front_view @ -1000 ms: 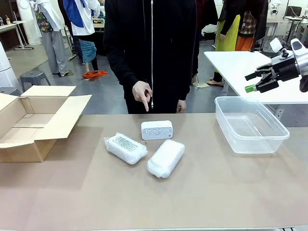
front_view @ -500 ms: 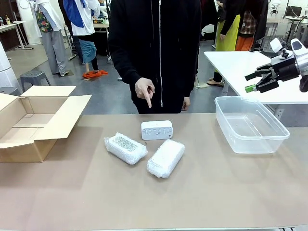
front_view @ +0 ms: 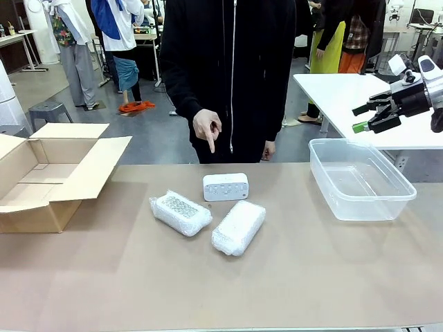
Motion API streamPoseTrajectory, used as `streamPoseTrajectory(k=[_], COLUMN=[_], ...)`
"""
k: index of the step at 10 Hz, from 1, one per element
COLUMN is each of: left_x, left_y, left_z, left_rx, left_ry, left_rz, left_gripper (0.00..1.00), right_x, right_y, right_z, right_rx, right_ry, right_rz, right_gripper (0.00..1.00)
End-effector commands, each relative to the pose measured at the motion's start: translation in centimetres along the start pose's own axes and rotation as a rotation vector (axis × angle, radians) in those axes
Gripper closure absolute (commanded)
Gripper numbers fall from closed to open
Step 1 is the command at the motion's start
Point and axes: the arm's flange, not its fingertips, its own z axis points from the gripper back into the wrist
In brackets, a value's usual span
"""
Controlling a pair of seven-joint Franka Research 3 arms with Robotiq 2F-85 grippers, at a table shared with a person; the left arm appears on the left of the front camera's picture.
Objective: Separate and place wrapped and unwrapped clocks.
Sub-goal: Pick up the Digital clock indicated by the person.
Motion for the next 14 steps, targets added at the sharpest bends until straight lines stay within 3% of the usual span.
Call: streamPoseTrajectory(k=[1, 11, 14], left_x=[0.0, 0.0, 0.0], left_y=[0.1, 0.1, 0.1], left_z=[0.0, 0.0, 0.0], left_rx=[0.003, 0.003, 0.003], left_ry=[-0.022, -0.022, -0.022], left_rz=[-0.002, -0.002, -0.002], left_gripper=[0.00, 0.00, 0.00], right_x=[0.3, 0.0, 3.0], right_y=[0.2, 0.0, 1.1], right_z=[-0.2, 0.0, -0.9], right_rx=[-0.003, 0.000, 0.009], right_ry=[0.017, 0.000, 0.135], right_rz=[-0.007, 0.000, 0.051], right_gripper=[0.00, 0.00, 0.00])
